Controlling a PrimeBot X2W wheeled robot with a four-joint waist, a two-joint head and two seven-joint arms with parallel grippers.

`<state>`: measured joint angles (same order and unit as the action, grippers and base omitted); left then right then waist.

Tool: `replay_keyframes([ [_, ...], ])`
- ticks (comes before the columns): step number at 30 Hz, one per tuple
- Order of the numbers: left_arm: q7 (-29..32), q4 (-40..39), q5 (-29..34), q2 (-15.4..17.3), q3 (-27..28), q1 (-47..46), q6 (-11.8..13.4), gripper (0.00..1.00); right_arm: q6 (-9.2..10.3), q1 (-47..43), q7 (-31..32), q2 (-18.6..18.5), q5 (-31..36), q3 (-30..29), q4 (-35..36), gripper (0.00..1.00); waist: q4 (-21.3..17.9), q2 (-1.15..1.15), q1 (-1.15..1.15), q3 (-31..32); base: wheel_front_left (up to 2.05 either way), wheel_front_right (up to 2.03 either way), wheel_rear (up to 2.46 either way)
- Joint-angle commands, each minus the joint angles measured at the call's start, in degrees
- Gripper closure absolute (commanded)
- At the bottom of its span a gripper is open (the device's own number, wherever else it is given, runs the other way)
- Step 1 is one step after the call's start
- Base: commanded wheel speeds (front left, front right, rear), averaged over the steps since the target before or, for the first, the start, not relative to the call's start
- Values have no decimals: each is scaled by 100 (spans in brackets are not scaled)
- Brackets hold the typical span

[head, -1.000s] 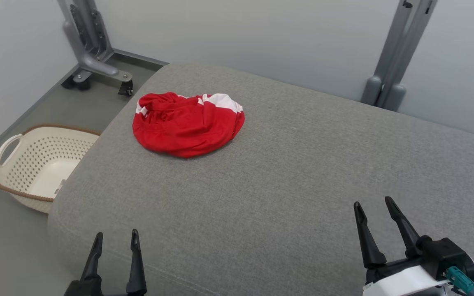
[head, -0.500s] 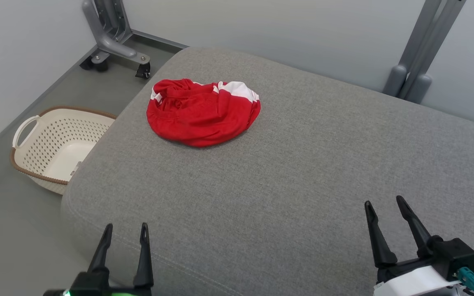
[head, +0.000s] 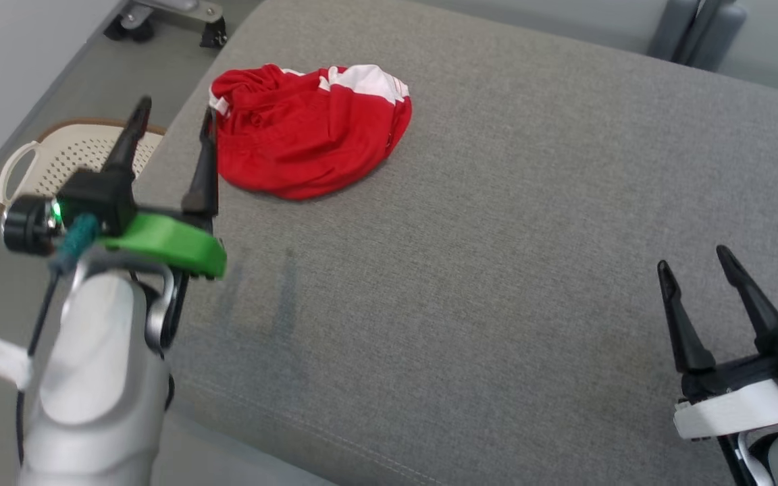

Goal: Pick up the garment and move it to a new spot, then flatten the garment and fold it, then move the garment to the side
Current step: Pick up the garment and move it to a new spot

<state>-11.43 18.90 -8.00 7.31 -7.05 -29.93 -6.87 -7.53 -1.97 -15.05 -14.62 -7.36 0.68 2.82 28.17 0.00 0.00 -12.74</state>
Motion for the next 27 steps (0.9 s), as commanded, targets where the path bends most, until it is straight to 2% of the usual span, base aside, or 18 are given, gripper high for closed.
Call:
replay_keyframes([
  [1, 154, 223, -93, 94, -51, -497, -23, 0, 8, 184, -14, -110, -20, -45, 80, 0, -529, 0, 0, -859, 0, 0, 0],
  [7, 1095, 1837, -1006, 208, -61, -2285, -58, 0, 8, 672, -15, -455, -77, -126, 276, 0, -950, 0, 0, -1586, 0, 0, 0],
  [13, 1734, 3161, -1604, 563, -174, -3100, -57, 0, 8, 968, -14, -503, -227, -155, 500, 0, -1437, 0, 0, -2059, 0, 0, 0],
  [21, 1707, 4111, -1999, 954, -316, -3326, -59, 0, 8, 890, -15, -313, -223, -335, 663, 0, -1849, 0, 0, -2367, 0, 0, 0],
  [27, 1663, 4546, -2220, 1049, -372, -3396, -60, 0, 8, 945, -15, -229, -223, -309, 708, 0, -1992, 0, 0, -2491, 0, 0, 0],
])
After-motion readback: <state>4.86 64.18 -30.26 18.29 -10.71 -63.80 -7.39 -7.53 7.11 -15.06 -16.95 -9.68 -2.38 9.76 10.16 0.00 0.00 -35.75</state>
